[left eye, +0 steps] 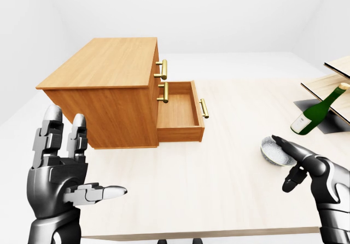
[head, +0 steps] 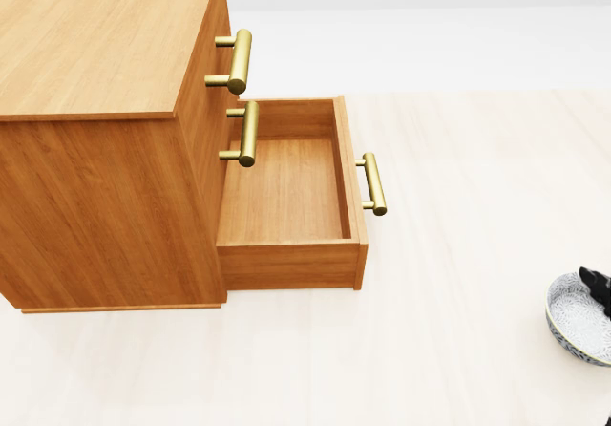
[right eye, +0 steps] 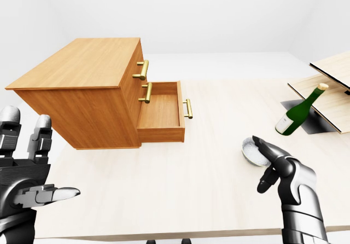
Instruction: Put the bowl on top of the cabinet.
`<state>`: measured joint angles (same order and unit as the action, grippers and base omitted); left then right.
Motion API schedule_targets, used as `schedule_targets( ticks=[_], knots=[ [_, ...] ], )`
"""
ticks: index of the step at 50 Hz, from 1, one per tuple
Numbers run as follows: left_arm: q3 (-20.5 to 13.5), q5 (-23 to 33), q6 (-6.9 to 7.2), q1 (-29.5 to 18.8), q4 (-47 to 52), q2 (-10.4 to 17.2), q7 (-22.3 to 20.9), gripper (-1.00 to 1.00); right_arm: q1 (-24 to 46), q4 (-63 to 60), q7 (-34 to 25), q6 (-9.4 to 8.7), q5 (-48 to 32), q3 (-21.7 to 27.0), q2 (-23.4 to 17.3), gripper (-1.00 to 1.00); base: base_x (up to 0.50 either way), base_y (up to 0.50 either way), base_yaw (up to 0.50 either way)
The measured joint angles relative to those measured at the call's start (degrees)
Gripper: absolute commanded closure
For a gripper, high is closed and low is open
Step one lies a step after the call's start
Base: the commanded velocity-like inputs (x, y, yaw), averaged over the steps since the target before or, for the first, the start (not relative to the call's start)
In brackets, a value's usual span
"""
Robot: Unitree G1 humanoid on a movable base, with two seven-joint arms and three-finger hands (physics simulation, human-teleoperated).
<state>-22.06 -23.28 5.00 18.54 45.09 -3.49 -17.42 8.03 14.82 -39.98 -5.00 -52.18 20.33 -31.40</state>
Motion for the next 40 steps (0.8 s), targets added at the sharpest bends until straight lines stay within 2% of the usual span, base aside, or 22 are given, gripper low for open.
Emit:
schedule_targets(
  ticks=[40],
  knots=[
    [-0.4, -0.2, 0.0, 0.7, 3.3, -0.6, 0.3, -1.0, 0.0, 5.0, 2.8, 0.0, 2.4, -1.6, 1.1, -1.0, 0.0, 0.0, 0.0]
  ],
)
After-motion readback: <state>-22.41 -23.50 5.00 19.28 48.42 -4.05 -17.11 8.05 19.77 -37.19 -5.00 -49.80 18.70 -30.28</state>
